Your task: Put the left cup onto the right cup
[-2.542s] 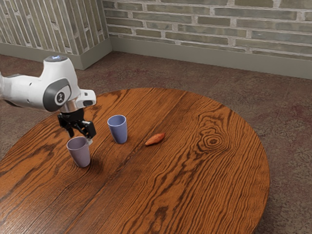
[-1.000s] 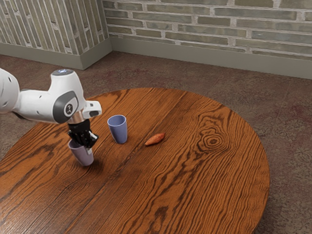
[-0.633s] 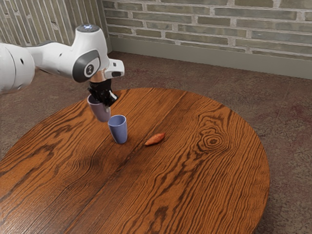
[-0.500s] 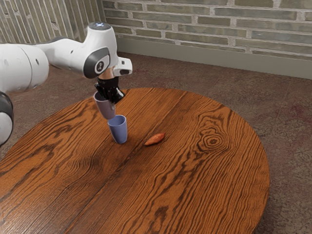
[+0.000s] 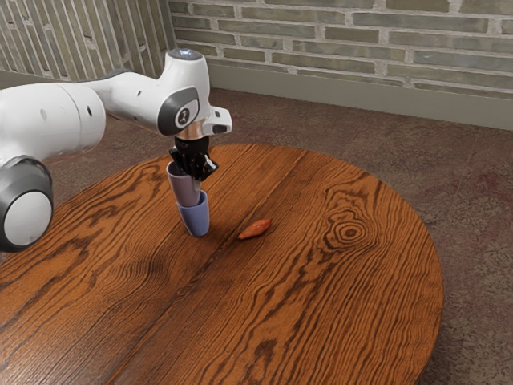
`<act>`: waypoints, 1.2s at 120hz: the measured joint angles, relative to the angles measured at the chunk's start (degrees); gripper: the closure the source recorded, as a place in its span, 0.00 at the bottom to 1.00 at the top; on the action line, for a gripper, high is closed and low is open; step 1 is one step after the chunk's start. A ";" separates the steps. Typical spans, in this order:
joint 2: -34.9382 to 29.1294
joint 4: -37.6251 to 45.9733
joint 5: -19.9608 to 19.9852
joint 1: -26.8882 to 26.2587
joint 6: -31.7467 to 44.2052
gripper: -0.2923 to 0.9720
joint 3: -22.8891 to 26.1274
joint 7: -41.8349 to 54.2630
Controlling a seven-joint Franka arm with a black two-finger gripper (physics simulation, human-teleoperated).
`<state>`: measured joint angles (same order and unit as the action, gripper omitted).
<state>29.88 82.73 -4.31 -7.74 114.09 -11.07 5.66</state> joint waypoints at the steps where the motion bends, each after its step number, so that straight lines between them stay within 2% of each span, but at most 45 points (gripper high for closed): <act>1: 0.02 0.00 0.02 0.00 0.00 0.85 0.00 -0.01; 49: 0.90 -1.14 0.61 -0.09 -0.07 0.85 0.00 -0.25; 69: 1.07 -1.15 1.21 -0.09 -0.12 0.57 -0.03 -0.08; 80: 1.07 -1.16 1.36 -0.09 -0.15 0.46 -0.06 0.00; 95: 0.90 -2.12 1.39 -0.10 -0.45 0.36 -0.08 0.08; 115: -0.43 -5.80 0.95 -0.35 -3.05 0.30 -0.01 0.13; 125: -4.01 -5.10 1.06 -0.41 -4.85 0.28 0.27 0.09; 144: -21.75 7.46 1.67 -1.91 -10.31 0.26 4.13 0.05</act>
<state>8.13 90.20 -2.64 -9.65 103.78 -6.93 5.71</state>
